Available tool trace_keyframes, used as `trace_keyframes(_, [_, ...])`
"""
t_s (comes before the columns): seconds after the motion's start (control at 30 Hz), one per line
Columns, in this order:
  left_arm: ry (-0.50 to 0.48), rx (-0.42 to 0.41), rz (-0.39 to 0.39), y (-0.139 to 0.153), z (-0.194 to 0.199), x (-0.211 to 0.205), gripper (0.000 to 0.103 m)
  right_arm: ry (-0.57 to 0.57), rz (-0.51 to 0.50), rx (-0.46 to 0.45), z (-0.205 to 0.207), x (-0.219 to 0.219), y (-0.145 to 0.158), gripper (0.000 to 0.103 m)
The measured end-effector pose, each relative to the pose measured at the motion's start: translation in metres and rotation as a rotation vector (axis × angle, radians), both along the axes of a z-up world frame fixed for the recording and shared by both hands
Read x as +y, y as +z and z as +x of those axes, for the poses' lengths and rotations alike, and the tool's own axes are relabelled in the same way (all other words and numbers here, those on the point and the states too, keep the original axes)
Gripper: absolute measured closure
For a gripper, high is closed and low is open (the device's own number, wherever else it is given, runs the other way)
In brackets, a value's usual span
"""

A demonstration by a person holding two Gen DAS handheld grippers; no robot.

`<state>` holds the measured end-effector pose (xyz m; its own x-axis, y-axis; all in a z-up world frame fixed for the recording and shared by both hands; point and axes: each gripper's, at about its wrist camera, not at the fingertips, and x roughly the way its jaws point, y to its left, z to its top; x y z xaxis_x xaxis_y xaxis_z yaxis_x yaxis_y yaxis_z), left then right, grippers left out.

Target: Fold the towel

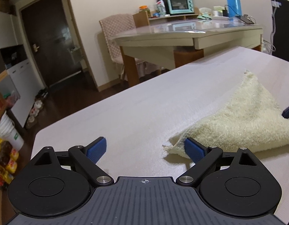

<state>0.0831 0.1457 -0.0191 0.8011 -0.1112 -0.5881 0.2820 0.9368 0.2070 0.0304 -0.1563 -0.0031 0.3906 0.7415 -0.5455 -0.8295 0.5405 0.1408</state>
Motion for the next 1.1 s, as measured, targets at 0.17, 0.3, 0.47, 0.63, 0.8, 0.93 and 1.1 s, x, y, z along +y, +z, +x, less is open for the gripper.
trace_keyframes(0.17, [0.115,0.027,-0.016,0.009,-0.03,-0.008,0.006,-0.166,0.015,0.023,-0.013,-0.022,0.012,0.007])
trace_keyframes(0.3, [0.209,0.032,-0.094,0.015,-0.064,-0.019,0.0,-0.284,0.056,0.07,-0.022,-0.038,0.021,0.0])
trace_keyframes(0.47, [0.314,0.032,-0.205,0.016,-0.096,-0.032,0.0,-0.356,0.064,0.097,-0.033,-0.048,0.028,0.0])
trace_keyframes(0.63, [0.354,0.024,-0.267,0.018,-0.119,-0.051,0.0,-0.386,0.028,0.111,-0.045,-0.055,0.028,0.0])
trace_keyframes(0.8, [0.353,0.025,-0.222,0.023,-0.132,-0.074,0.0,-0.408,0.016,0.102,-0.059,-0.064,0.027,0.0])
trace_keyframes(0.93, [0.359,0.024,-0.195,0.027,-0.141,-0.091,0.0,-0.422,0.0,0.085,-0.067,-0.067,0.029,0.0])
trace_keyframes(1.1, [0.377,0.038,-0.21,0.029,-0.153,-0.099,0.0,-0.423,-0.051,0.044,-0.075,-0.063,0.038,0.0])
